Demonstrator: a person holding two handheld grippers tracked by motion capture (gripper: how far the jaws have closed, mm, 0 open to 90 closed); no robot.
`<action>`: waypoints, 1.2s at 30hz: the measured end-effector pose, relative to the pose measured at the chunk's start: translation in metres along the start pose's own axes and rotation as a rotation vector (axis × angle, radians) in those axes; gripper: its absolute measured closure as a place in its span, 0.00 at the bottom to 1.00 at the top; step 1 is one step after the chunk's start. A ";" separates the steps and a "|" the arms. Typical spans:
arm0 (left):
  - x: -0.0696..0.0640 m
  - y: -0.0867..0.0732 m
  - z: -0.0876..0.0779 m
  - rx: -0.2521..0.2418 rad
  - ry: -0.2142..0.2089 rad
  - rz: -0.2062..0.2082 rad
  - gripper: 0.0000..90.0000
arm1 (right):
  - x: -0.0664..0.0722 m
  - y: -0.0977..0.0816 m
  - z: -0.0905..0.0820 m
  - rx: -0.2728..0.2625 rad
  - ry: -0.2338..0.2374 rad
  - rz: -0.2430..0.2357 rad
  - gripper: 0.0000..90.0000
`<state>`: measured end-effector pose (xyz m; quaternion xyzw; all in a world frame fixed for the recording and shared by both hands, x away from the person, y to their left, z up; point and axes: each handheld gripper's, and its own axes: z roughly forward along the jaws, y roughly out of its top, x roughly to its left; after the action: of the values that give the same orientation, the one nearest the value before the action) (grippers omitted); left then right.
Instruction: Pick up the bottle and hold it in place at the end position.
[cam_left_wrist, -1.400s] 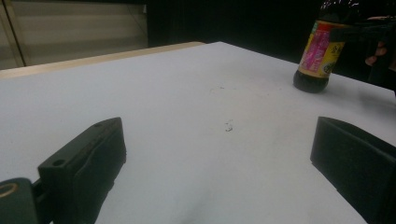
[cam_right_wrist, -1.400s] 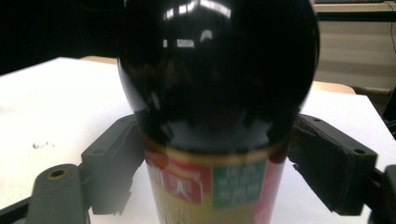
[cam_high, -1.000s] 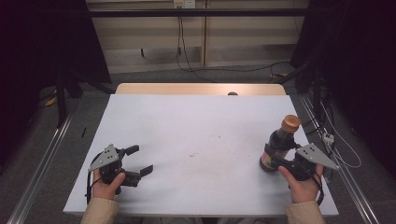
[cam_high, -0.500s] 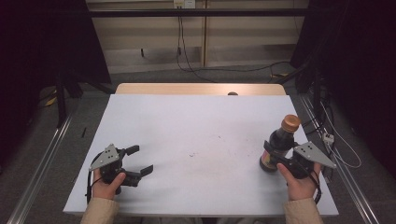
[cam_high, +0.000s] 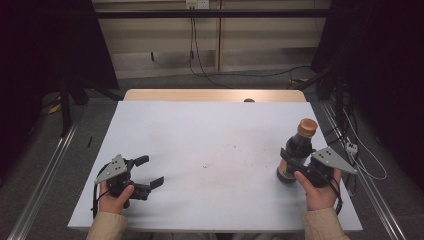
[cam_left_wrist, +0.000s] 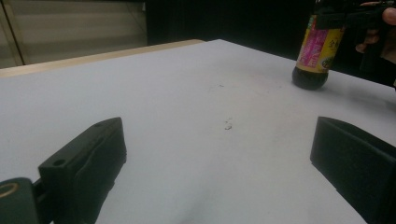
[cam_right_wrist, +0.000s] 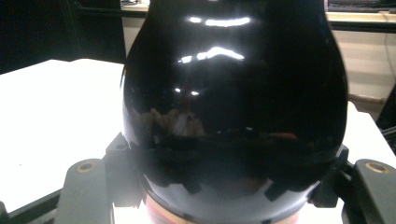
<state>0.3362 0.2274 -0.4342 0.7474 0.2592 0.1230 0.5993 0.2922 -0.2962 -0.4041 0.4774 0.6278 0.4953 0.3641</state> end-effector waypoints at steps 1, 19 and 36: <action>0.000 0.000 0.000 0.000 0.000 0.000 0.04 | 0.000 0.000 0.000 0.000 0.000 0.000 0.34; -0.002 0.000 0.000 -0.008 0.003 0.003 0.04 | 0.026 0.024 0.045 0.011 0.030 -0.003 0.34; -0.003 0.001 0.000 0.002 0.003 0.016 0.04 | 0.044 0.036 0.078 0.008 0.099 0.013 0.32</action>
<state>0.3340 0.2253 -0.4330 0.7500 0.2541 0.1284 0.5971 0.3607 -0.2307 -0.3878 0.4579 0.6439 0.5182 0.3275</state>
